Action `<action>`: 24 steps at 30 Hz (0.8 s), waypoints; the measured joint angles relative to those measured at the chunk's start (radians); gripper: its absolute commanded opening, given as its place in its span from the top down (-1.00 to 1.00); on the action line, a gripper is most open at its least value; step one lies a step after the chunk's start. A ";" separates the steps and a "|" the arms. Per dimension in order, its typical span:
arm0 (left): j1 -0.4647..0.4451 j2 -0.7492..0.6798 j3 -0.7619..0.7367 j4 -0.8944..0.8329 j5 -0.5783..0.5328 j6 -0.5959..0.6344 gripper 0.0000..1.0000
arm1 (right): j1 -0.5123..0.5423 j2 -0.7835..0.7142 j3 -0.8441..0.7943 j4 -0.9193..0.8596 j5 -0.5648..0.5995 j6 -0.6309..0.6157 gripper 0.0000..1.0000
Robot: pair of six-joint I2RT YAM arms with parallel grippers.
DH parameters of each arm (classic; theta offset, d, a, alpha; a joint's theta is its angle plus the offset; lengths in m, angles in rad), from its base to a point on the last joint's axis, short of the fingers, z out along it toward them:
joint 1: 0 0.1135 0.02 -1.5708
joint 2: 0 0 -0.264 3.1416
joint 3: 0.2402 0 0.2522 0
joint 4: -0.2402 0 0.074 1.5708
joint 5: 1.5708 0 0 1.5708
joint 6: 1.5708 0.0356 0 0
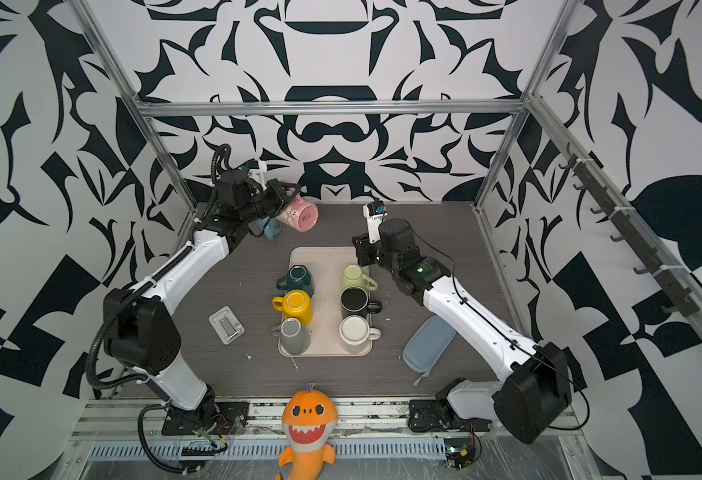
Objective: Turn the mug right side up
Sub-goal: 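Rotate the pink mug upright with the left gripper while the right gripper approaches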
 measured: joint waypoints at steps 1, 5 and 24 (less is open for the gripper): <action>-0.017 -0.022 -0.002 -0.020 0.006 0.074 1.00 | -0.014 0.011 0.037 -0.018 -0.022 0.000 0.31; -0.094 -0.137 -0.095 -0.039 -0.002 0.377 1.00 | -0.072 0.060 0.195 -0.085 -0.119 0.003 0.31; -0.351 -0.224 -0.481 0.257 -0.512 1.538 1.00 | -0.122 0.255 0.558 -0.314 -0.542 0.005 0.03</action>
